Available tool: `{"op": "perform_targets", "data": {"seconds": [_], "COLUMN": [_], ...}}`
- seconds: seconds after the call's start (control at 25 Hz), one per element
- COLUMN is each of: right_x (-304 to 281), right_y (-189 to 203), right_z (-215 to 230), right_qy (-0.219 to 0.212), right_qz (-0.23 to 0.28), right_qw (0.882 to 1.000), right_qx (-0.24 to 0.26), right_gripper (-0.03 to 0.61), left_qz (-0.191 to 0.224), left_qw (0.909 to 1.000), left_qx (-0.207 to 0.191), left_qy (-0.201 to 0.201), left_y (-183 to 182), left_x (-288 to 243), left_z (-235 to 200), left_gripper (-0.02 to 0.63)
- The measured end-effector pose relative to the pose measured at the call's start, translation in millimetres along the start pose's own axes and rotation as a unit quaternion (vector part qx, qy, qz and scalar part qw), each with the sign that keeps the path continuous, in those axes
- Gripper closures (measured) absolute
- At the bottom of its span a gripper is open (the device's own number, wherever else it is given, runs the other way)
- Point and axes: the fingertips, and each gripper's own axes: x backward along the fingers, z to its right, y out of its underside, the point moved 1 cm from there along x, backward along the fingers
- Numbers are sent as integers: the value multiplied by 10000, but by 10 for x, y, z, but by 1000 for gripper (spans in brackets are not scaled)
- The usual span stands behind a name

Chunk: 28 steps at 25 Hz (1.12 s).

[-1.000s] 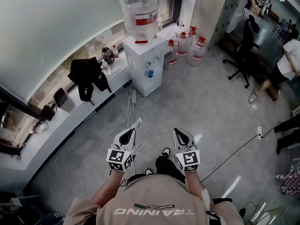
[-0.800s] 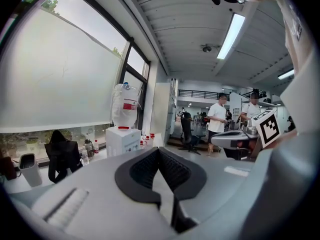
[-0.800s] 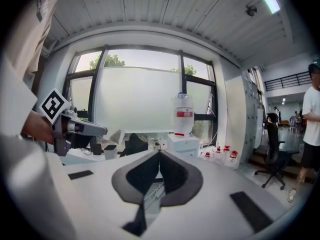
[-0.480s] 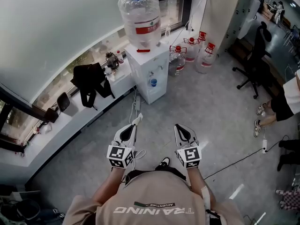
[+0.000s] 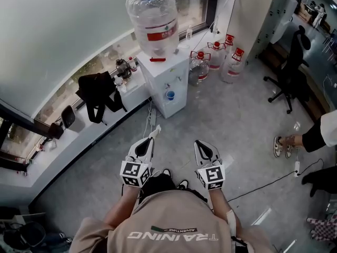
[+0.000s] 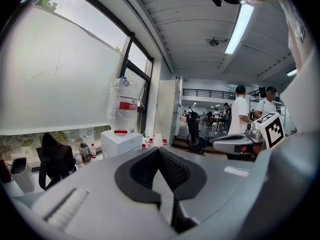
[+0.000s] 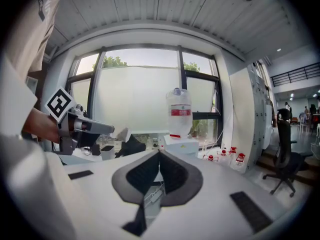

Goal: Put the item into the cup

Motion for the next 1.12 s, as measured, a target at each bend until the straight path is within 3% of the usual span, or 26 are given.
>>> {"op": "perform_targets", "data": {"seconds": [0.36, 0.6, 0.84, 1.12], "right_x": [-700, -1110, -1587, -1901], "right_y": [-185, -428, -471, -397], "right_z": [245, 360, 382, 611], "right_qy": [86, 310, 396, 395], "right_qz": [-86, 128, 98, -122], "right_qw": [9999, 9993, 9989, 9991], "right_qx": [63, 162, 213, 98], "right_gripper": [566, 566, 566, 566], "left_qz": [-24, -67, -196, -479], "left_qw": [9999, 9994, 9984, 9976], "left_qx": [68, 6, -90, 109], "left_qy": [152, 346, 516, 484], "left_y": [-141, -276, -263, -158], "left_x": [-696, -1129, -1426, -1795], "left_z": [-558, -902, -1232, -1433], "left_gripper": [604, 604, 604, 604]}}
